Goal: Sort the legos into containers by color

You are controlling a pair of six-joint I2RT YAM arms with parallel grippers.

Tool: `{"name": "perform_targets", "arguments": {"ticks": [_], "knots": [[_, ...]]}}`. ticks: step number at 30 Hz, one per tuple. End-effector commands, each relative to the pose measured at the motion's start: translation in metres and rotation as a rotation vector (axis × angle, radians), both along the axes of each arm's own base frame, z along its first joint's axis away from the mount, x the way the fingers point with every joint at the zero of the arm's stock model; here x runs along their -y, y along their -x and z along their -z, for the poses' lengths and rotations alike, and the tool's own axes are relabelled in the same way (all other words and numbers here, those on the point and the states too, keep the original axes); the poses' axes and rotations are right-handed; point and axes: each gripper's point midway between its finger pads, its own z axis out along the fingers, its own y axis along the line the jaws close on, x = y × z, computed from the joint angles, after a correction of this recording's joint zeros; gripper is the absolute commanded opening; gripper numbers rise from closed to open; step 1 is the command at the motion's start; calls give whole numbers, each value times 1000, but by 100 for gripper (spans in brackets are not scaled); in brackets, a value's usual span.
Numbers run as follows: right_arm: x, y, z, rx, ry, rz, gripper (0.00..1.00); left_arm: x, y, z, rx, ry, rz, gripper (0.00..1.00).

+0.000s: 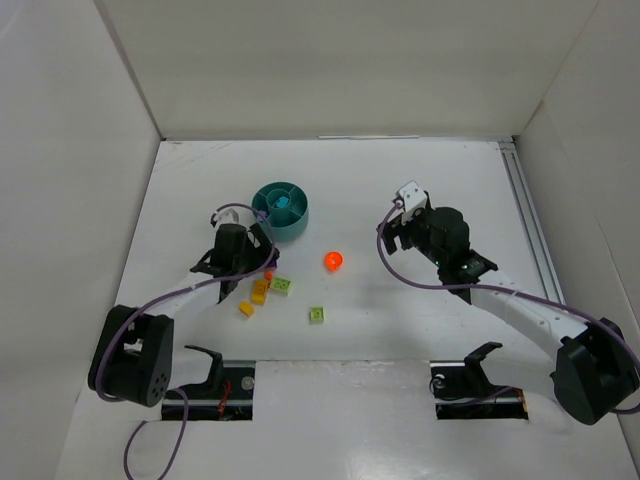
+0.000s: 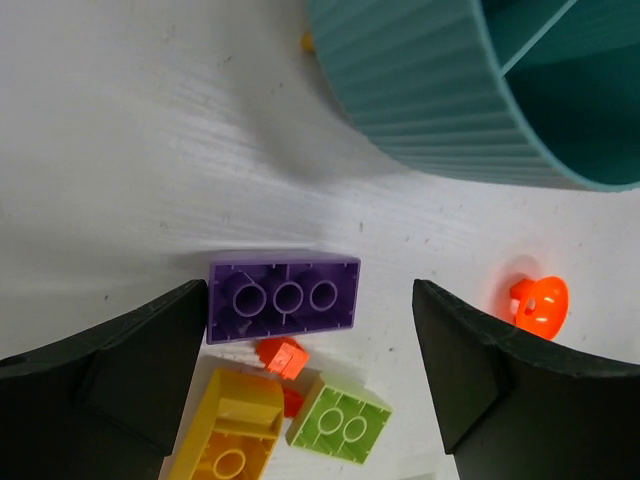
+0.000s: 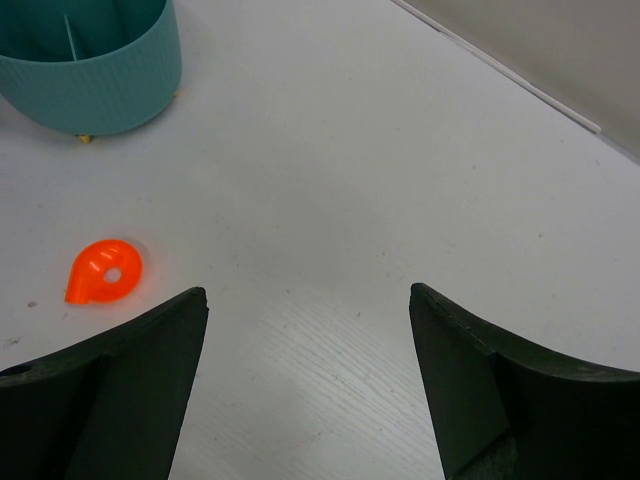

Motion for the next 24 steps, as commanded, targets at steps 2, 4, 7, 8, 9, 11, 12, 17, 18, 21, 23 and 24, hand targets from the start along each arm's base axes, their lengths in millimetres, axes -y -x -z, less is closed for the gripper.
{"name": "perform_targets", "arguments": {"ticks": [2, 4, 7, 8, 9, 11, 12, 17, 18, 21, 23, 24], "knots": [[-3, 0, -6, 11, -34, -12, 86, 8, -24, -16, 116, 15, 19, 80], [-3, 0, -6, 11, -34, -12, 86, 11, -23, -9, 98, 11, 30, 80], [-3, 0, -10, 21, -39, -12, 86, 15, -22, -7, 93, 24, 47, 76], [-3, 0, -10, 21, -39, -12, 86, 19, -20, -5, 84, 22, 60, 76], [-3, 0, -10, 21, -39, -12, 86, 18, -21, -4, 89, 4, 49, 74], [-2, 2, -6, 13, -35, -12, 86, 25, -7, 6, 50, -57, 70, 74], [-2, 2, -6, 13, -34, -12, 86, 20, -9, 6, 41, -122, 21, 74], [-1, 1, -6, 14, -33, -3, 86, 18, -4, 19, -29, -251, -10, 74], [-1, 1, -6, 14, -33, -3, 86, 18, -4, 21, -42, -267, -28, 73], [-1, 1, -6, 14, -33, -3, 86, 18, -6, 27, -89, -311, -52, 71], [-1, 1, -6, 14, -33, -3, 86, 22, -7, 29, -101, -345, -52, 69], [-1, 1, -6, 14, -33, -3, 86, 22, -3, 37, -130, -376, -41, 69]]}}
